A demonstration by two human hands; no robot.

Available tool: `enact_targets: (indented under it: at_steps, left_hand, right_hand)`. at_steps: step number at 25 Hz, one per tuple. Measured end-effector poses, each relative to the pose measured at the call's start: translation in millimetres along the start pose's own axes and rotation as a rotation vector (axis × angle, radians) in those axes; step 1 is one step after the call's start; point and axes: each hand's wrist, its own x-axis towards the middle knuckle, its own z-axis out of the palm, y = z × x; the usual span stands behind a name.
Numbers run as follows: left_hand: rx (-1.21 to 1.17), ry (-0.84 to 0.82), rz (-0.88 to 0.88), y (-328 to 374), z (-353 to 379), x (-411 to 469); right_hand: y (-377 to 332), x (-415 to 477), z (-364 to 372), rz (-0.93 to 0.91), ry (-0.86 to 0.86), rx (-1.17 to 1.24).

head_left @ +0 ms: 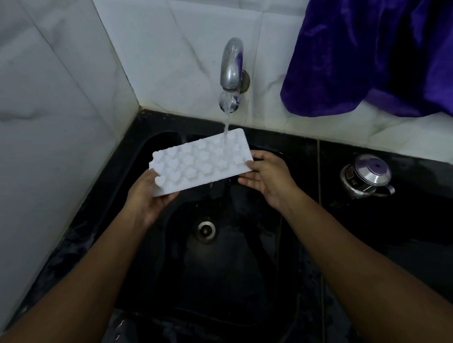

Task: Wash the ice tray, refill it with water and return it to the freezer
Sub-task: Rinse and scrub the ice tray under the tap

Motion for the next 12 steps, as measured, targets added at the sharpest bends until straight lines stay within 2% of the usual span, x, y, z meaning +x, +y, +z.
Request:
enact_targets:
  at_steps: [3, 5, 12]
  left_hand:
    - [0.024, 0.064, -0.019, -7.6, -18.5, -1.2]
    - [0.062, 0.034, -0.001, -12.5, -20.3, -3.3]
    - [0.192, -0.147, 0.082, -12.9, 24.7, -18.3]
  right_hand:
    - [8.0, -10.2, 7.8, -0.068, -0.058, -0.046]
    - [15.8, -14.8, -1.0, -0.083, -0.055, -0.043]
    - [49.3, -5.5, -50.9, 0.101, 0.159, 0.04]
